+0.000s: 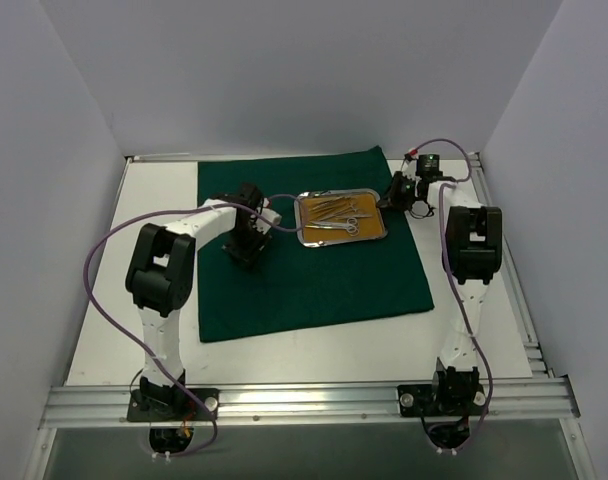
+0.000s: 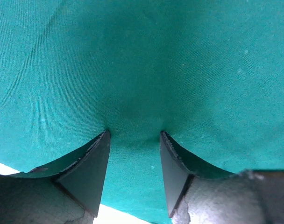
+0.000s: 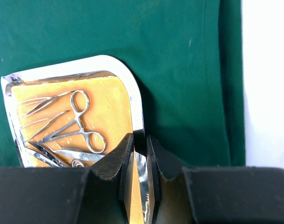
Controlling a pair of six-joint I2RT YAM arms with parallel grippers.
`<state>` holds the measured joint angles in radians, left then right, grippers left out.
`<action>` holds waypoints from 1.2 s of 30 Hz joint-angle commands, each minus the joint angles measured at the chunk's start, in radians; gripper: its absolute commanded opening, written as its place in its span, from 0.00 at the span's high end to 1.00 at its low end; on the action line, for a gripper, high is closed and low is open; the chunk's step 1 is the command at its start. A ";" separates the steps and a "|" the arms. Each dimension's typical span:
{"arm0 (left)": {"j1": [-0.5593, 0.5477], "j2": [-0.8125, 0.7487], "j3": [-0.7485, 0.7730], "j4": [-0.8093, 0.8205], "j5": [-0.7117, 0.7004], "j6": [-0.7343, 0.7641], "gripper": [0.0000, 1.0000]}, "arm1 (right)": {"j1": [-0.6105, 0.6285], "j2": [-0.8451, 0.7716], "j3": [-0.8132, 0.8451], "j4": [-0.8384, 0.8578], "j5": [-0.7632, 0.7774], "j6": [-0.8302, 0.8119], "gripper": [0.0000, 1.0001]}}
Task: Open and lay out the surgical kit
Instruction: Move the container from the surgical kit.
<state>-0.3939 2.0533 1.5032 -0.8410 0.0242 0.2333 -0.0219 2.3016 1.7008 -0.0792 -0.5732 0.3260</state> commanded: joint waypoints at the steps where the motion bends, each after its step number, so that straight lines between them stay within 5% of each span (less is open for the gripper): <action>1: 0.006 0.044 -0.044 0.037 -0.130 0.073 0.45 | -0.015 0.025 0.117 0.016 0.007 0.021 1.00; 21: 0.007 0.047 -0.052 0.042 -0.141 0.109 0.48 | -0.016 0.280 0.496 0.032 0.052 0.102 1.00; 36: 0.007 0.042 -0.058 0.057 -0.136 0.113 0.48 | -0.033 0.372 0.585 0.176 0.099 0.219 1.00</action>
<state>-0.4042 2.0495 1.4914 -0.8181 -0.0154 0.3016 -0.0383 2.6774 2.2639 0.0429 -0.5198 0.5144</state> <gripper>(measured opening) 0.522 0.009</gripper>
